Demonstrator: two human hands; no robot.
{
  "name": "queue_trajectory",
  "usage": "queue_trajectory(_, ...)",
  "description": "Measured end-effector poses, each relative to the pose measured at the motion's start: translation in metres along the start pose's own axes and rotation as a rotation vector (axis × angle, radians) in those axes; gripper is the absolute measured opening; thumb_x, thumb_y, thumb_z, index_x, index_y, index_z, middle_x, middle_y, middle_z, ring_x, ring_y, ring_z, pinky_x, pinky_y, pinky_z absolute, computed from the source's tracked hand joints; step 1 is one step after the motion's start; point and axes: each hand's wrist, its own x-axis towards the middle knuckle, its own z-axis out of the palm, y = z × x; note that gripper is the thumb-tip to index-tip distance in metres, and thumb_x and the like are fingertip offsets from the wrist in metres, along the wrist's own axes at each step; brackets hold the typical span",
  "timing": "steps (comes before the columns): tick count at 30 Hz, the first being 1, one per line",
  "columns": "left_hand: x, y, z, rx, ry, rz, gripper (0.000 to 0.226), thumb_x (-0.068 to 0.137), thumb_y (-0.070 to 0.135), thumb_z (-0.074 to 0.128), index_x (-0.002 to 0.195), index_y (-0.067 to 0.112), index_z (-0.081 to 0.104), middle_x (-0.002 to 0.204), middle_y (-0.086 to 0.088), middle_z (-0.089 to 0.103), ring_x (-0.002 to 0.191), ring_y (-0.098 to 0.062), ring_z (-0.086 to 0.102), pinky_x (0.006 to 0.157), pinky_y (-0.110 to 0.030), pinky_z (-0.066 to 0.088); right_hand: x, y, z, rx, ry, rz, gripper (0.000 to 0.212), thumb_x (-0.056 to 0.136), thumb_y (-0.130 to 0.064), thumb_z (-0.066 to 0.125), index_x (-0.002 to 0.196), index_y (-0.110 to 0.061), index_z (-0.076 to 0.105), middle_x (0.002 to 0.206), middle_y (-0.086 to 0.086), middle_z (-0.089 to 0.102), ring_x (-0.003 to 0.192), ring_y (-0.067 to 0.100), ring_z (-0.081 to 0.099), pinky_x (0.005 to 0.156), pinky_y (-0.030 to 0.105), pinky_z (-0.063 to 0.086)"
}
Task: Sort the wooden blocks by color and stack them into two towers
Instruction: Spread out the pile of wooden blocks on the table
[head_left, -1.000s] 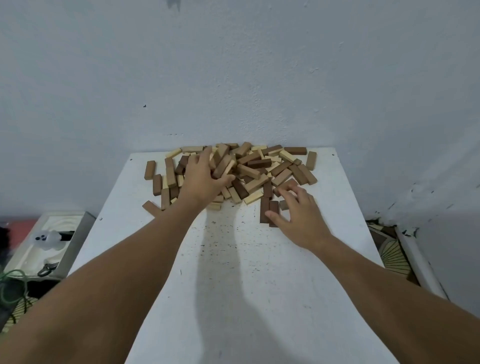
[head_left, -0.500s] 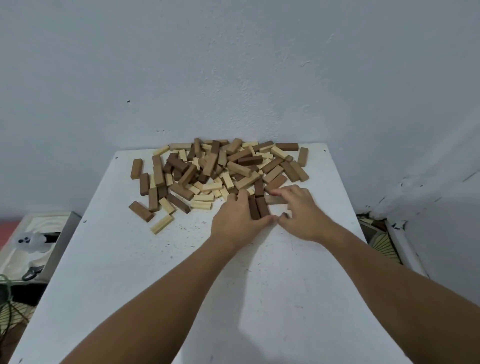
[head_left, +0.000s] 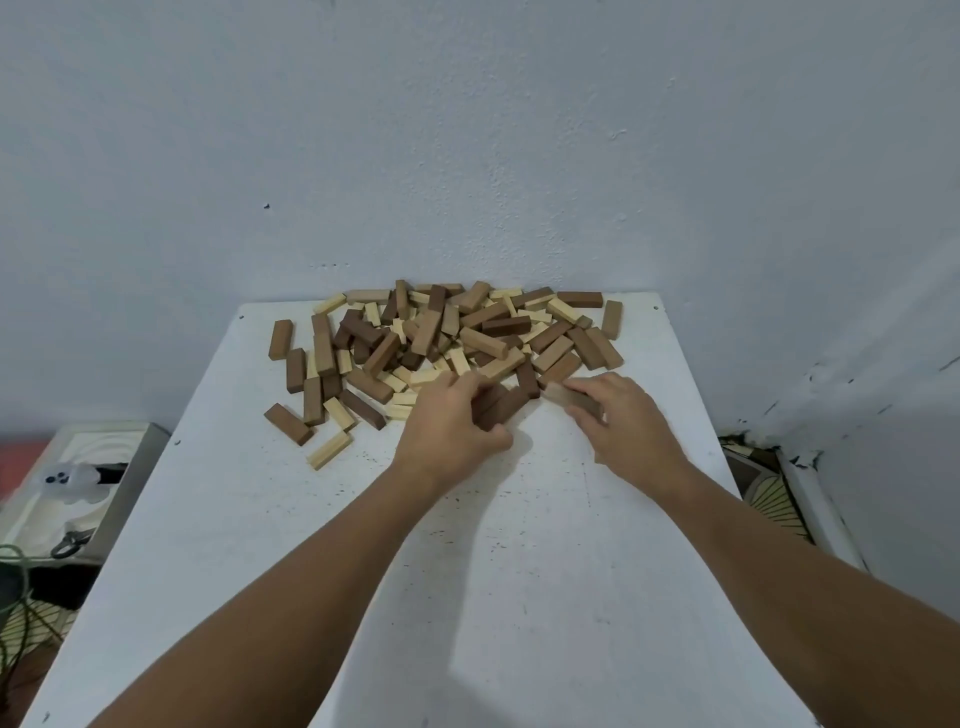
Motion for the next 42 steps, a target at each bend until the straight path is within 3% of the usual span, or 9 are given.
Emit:
queue_trajectory(4,0.019,-0.007,-0.030,-0.175,0.228,-0.049,0.055,0.086,0.035,0.078,0.136,0.024,0.059,0.121,0.003,0.054,0.106,-0.011,0.057,0.093,-0.031,0.054,0.017,-0.030,-0.005,0.194,0.250,0.154,0.030,0.096,-0.035,0.071,0.125,-0.028,0.071,0.104,-0.019,0.066,0.094,0.012,0.054,0.073,0.017,0.041)
queue_trajectory(7,0.043,-0.014,-0.052,-0.277,0.274,-0.158,0.068,0.089,0.041,0.079,0.147,0.022,0.050,0.133,0.001,0.054,0.108,-0.013,0.063,0.096,-0.037,0.058,0.043,-0.057,-0.005,0.424,0.184,0.307,0.046,0.094,-0.046,0.072,0.134,-0.023,0.065,0.108,-0.012,0.068,0.097,0.003,0.062,0.076,0.014,0.047)
queue_trajectory(10,0.044,-0.022,-0.057,-0.326,0.238,-0.119,0.064,0.094,0.033,0.076,0.149,0.022,0.047,0.138,0.005,0.054,0.104,-0.005,0.065,0.085,-0.020,0.053,0.057,-0.071,-0.006,0.536,0.089,0.382,0.064,0.095,-0.049,0.070,0.149,-0.022,0.050,0.120,-0.008,0.065,0.104,0.006,0.061,0.074,0.013,0.044)
queue_trajectory(14,0.013,-0.044,-0.041,-0.185,0.230,-0.048,0.031,0.100,0.030,0.066,0.130,0.025,0.061,0.126,0.004,0.054,0.096,-0.003,0.062,0.085,-0.019,0.054,0.039,-0.060,-0.004,0.344,0.059,0.248,0.045,0.095,-0.039,0.071,0.136,-0.024,0.060,0.109,-0.015,0.060,0.092,0.000,0.060,0.086,0.030,0.056)
queue_trajectory(17,-0.010,-0.061,-0.021,-0.057,0.145,-0.023,0.027,0.102,0.030,0.063,0.127,0.023,0.064,0.112,0.005,0.057,0.089,-0.004,0.057,0.077,-0.021,0.047,0.012,-0.035,-0.009,0.101,0.006,0.164,0.027,0.094,-0.036,0.070,0.120,-0.035,0.067,0.113,-0.012,0.053,0.104,0.010,0.048,0.097,0.033,0.044)
queue_trajectory(23,-0.028,-0.075,0.006,0.032,0.183,-0.010,0.034,0.103,0.039,0.058,0.130,0.022,0.067,0.112,0.007,0.058,0.097,-0.010,0.055,0.080,-0.026,0.045,-0.020,-0.009,-0.026,-0.069,-0.404,0.254,0.060,0.084,-0.035,0.070,0.138,-0.046,0.047,0.123,-0.008,0.037,0.118,0.016,0.030,0.101,0.036,0.032)
queue_trajectory(31,-0.030,-0.074,0.010,0.033,0.228,-0.002,0.035,0.103,0.037,0.059,0.134,0.020,0.065,0.106,0.005,0.054,0.091,-0.014,0.053,0.077,-0.030,0.044,-0.006,-0.006,-0.016,0.119,-0.151,0.161,0.037,0.097,-0.022,0.070,0.132,-0.030,0.061,0.109,-0.007,0.057,0.098,0.007,0.054,0.088,0.024,0.046)
queue_trajectory(37,-0.029,-0.076,0.010,0.025,0.229,-0.013,0.039,0.103,0.041,0.058,0.138,0.024,0.062,0.107,0.005,0.054,0.092,-0.015,0.055,0.079,-0.033,0.050,-0.001,-0.002,-0.026,0.075,-0.301,0.218,0.053,0.090,-0.023,0.069,0.139,-0.033,0.052,0.107,-0.009,0.058,0.090,0.013,0.057,0.078,0.029,0.051)
queue_trajectory(42,-0.030,-0.077,0.011,0.019,0.232,-0.014,0.041,0.103,0.042,0.059,0.140,0.023,0.062,0.108,0.006,0.054,0.094,-0.014,0.054,0.079,-0.029,0.046,0.023,-0.024,-0.019,0.177,-0.027,0.152,0.039,0.099,-0.023,0.064,0.136,-0.030,0.055,0.106,-0.010,0.063,0.092,0.007,0.061,0.080,0.029,0.053)
